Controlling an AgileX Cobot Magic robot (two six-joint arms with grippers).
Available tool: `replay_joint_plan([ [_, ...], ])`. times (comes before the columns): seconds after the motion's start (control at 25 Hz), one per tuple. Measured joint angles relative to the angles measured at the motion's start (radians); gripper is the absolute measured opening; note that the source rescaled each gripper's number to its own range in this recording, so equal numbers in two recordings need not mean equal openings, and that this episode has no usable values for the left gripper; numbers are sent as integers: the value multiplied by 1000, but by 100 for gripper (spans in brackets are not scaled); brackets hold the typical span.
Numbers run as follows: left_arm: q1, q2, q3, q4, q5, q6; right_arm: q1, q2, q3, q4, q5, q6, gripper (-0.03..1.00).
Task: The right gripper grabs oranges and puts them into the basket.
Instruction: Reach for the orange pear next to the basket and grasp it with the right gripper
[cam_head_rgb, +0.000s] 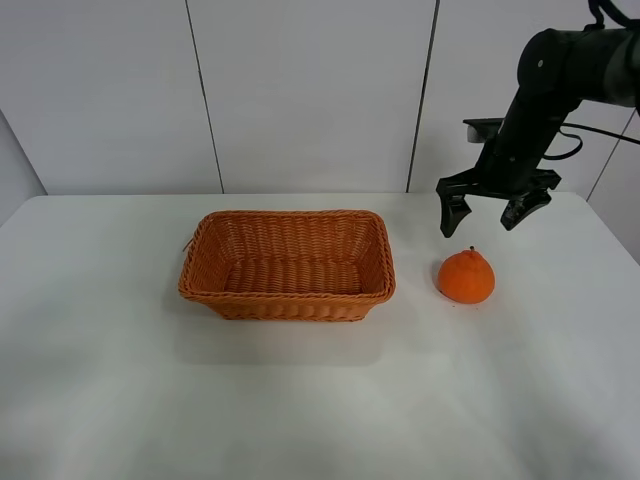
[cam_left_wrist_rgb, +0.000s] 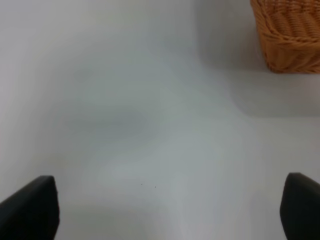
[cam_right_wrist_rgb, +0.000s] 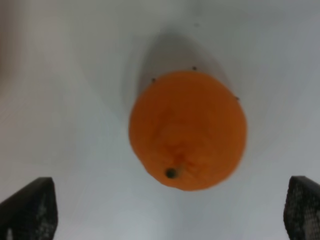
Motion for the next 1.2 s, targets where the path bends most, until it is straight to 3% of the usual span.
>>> replay_joint_plan([
  [0.28,0,0,0,0,0,0,15,57,0,-51,-69,48,100],
  [1.2,0,0,0,0,0,0,15,261,0,-88,-74,98,100],
])
